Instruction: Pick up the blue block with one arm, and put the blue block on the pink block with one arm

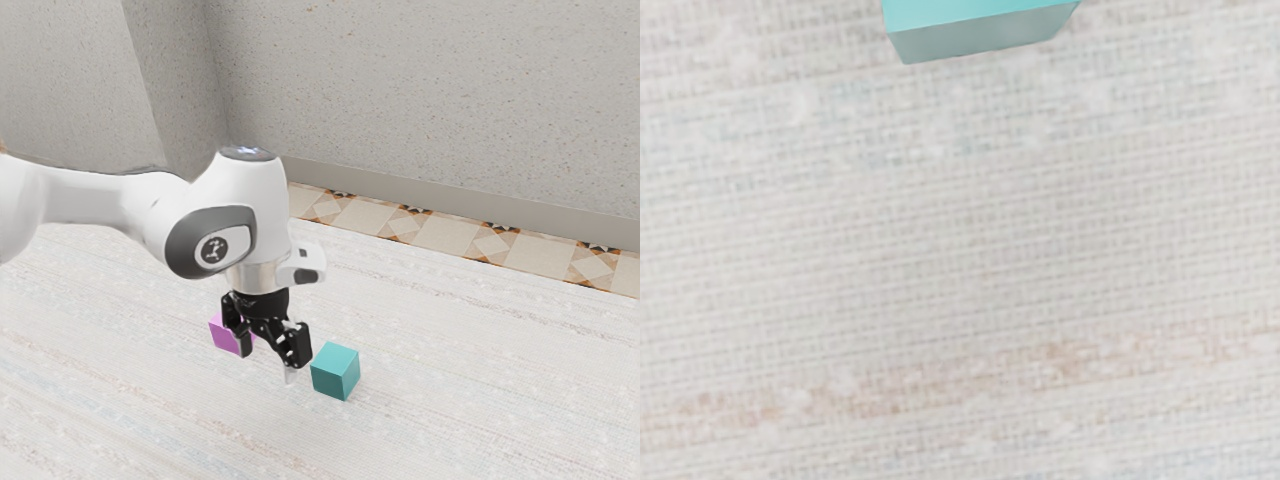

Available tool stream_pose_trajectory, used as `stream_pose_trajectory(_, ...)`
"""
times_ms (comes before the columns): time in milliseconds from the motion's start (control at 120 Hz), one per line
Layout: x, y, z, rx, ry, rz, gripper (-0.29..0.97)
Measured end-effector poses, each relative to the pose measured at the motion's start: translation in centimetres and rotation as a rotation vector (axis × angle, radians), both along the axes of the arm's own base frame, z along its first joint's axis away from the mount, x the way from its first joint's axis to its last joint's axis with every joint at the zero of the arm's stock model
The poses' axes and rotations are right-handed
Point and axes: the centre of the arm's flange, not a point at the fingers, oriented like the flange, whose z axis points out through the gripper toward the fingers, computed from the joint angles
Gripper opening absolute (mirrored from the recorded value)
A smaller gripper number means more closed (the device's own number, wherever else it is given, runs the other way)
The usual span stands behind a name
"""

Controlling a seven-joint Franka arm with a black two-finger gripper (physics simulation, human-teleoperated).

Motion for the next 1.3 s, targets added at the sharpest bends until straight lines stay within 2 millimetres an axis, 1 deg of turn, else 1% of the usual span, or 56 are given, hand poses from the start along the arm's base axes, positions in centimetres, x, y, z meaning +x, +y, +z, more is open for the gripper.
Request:
stream_pose_trajectory(158, -0.1, -0.5, -0.9, 0.001, 0.004, -0.003, 0.68)
stream_pose_trajectory(242, -0.6, -0.9, -2.1, 0.008, 0.012, -0.012, 0.68)
stream_pose_trajectory(383, -1.2, -2.4, -3.4, 0.005, 0.006, -0.043, 0.68)
stream_pose_trajectory(533, -1.3, -4.3, -5.1, -0.007, -0.002, -0.071, 0.68)
stream_pose_trajectory(667, -1.4, -5.2, -5.3, -0.02, -0.023, -0.081, 0.68)
stream_pose_trajectory(767, -1.0, -4.9, -5.2, -0.026, -0.036, -0.07, 0.68)
stream_pose_trajectory(883, -0.3, -3.7, -5.1, -0.029, -0.045, -0.041, 0.68)
stream_pose_trajectory(975, 0.5, -2.4, -6.3, -0.027, -0.032, -0.008, 0.68)
stream_pose_trajectory(1075, 1.2, -1.3, -7.0, -0.027, -0.029, 0.023, 0.68)
stream_pose_trajectory(1125, 1.2, -1.3, -7.2, -0.027, -0.031, 0.025, 0.68)
stream_pose_trajectory(1225, 1.0, -2.0, -7.3, -0.029, -0.036, 0.017, 0.68)
stream_pose_trajectory(1300, 1.0, -2.3, -8.4, -0.028, -0.024, 0.018, 0.68)
